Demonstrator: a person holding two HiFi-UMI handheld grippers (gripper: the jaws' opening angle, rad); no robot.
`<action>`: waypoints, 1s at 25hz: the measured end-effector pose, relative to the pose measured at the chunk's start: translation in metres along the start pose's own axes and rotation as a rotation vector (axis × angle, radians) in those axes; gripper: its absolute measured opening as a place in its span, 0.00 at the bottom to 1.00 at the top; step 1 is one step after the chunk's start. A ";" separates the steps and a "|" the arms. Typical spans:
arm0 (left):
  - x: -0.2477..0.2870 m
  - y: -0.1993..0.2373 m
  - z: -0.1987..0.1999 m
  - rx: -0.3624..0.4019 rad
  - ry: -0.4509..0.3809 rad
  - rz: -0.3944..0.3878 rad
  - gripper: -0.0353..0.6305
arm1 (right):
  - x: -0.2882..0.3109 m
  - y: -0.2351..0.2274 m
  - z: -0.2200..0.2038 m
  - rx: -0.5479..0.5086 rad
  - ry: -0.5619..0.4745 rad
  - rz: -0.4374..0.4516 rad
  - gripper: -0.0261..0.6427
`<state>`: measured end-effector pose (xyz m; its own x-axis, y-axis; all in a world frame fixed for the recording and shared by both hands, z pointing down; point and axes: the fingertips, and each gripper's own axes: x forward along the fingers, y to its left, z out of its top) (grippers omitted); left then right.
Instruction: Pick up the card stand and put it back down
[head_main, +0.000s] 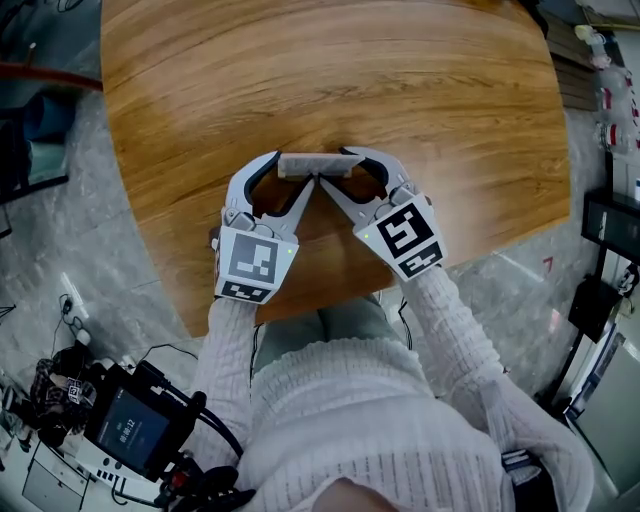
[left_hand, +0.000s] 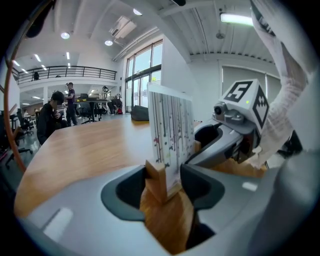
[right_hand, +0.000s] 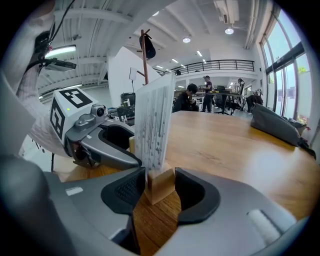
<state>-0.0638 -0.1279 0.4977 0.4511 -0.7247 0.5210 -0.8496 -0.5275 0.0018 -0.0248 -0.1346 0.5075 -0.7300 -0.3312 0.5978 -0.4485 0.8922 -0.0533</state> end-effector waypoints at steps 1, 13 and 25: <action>0.000 0.000 0.000 0.000 0.002 0.001 0.38 | 0.000 0.000 0.000 0.000 -0.004 -0.001 0.32; -0.001 0.011 -0.007 -0.063 0.018 0.038 0.50 | 0.007 0.001 0.000 -0.012 -0.023 -0.048 0.33; -0.055 -0.010 0.022 -0.127 -0.067 0.033 0.37 | -0.050 0.011 0.021 0.002 -0.096 -0.106 0.31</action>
<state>-0.0744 -0.0922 0.4503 0.4361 -0.7708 0.4644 -0.8900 -0.4458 0.0959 -0.0037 -0.1143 0.4603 -0.7246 -0.4515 0.5207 -0.5264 0.8502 0.0046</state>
